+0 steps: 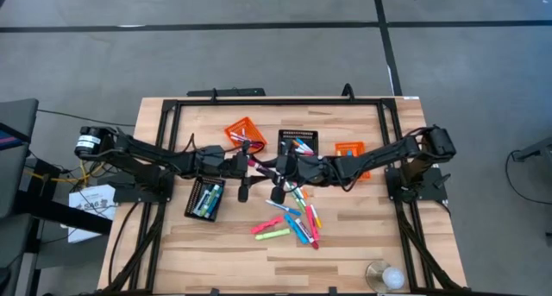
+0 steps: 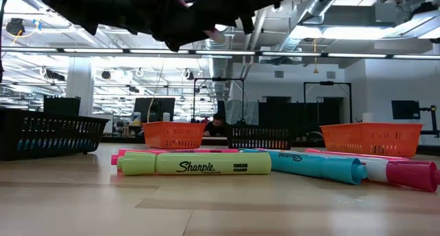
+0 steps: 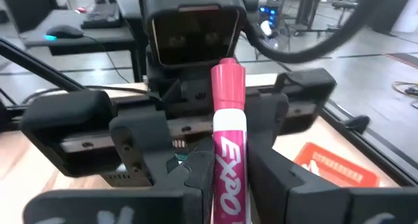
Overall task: Pick & Place Markers
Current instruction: Put the pink marker into the bottom black bin
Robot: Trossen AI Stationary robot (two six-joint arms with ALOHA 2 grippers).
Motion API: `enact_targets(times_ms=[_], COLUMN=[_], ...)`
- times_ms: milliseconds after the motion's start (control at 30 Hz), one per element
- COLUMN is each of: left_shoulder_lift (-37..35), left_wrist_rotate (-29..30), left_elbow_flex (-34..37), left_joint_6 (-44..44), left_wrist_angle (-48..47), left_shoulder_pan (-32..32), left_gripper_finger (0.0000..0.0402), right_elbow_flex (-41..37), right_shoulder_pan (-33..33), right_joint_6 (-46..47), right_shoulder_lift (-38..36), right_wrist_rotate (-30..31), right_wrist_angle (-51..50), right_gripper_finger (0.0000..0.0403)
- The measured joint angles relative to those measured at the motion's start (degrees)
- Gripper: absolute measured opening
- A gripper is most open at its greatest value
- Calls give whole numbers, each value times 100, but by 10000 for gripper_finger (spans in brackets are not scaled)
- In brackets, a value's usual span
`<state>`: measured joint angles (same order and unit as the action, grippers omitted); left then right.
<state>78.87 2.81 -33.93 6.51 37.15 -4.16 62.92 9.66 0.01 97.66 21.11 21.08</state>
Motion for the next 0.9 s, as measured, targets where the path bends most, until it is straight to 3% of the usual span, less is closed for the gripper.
enact_targets(times_ms=[200, 433, 567, 767, 900], left_shoulder_lift=[0, 0, 4, -11, -174], left_wrist_rotate=[-62, -70, 14, 39, 34], left_elbow_flex=[1, -3, -5, -20, -18], left_joint_6=[-93, -110, -109, -579, -1238], left_wrist_angle=[76, 25, -191, -946, -2188], left_shoulder_pan=[-7, -4, 0, -13, -134], left_gripper_finger=[125, 75, 66, 84, 72], right_elbow_flex=[2, 2, 13, -5, -3], right_shoulder_pan=[-1, 1, 1, 10, 53], right_joint_6=[-13, -50, -175, -181, -187], right_shoulder_lift=[103, 103, 101, 100, 39], right_wrist_rotate=[-317, -319, -316, -254, 105], right_wrist_angle=[449, 356, 99, -196, -554], right_gripper_finger=[68, 70, 85, 132, 163])
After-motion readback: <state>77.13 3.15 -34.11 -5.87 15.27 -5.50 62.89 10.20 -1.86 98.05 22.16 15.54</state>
